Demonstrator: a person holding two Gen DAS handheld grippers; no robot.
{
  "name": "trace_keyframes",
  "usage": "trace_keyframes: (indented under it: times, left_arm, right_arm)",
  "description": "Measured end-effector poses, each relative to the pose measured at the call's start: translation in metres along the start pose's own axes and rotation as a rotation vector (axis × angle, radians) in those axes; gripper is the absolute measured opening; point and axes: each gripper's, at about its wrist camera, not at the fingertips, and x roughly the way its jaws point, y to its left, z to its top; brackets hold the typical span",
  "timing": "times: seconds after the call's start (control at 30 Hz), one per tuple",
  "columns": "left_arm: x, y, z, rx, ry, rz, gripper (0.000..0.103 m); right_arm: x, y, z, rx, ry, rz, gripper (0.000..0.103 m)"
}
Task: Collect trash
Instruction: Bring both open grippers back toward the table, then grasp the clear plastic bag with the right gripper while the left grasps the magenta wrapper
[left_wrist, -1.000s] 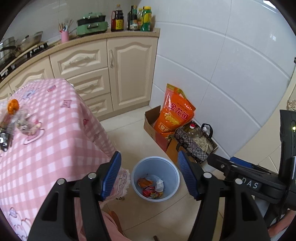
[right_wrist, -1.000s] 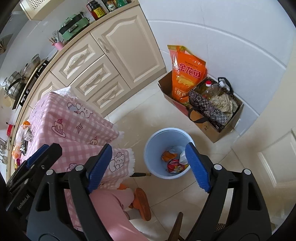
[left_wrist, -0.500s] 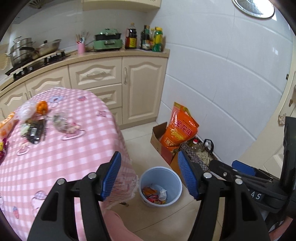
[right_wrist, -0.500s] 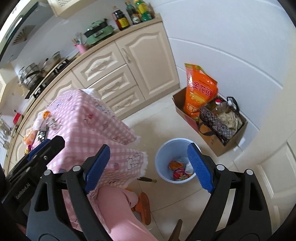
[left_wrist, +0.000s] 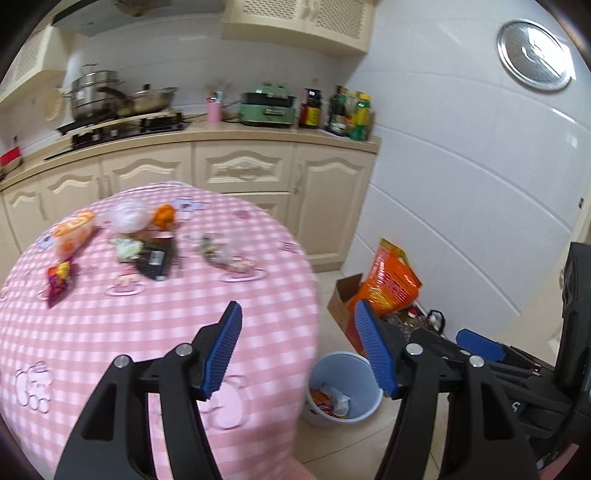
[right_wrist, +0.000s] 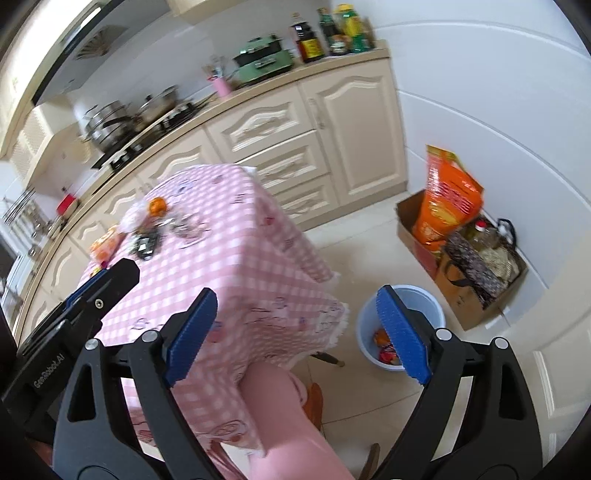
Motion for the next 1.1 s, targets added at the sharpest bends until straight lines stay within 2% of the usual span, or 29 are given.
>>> trace_keyframes:
  times: [0.3, 0.53, 0.8, 1.1]
  left_arm:
    - [-0.025, 0.069, 0.001, -0.099, -0.02, 0.115, 0.064]
    - [-0.037, 0.122, -0.002, -0.165, -0.024, 0.199, 0.066]
    - [-0.032, 0.173, -0.001, -0.211, -0.008, 0.268, 0.077]
    - [0.0, 0.228, 0.01, -0.26, 0.052, 0.308, 0.082]
  right_arm:
    - [0.018, 0.071, 0.0, -0.12, 0.028, 0.099, 0.087]
    - [0.038, 0.122, -0.002, -0.215, 0.053, 0.141, 0.088]
    - [0.071, 0.149, 0.003, -0.271, 0.07, 0.117, 0.089]
    - [0.128, 0.157, 0.026, -0.308, 0.113, 0.05, 0.089]
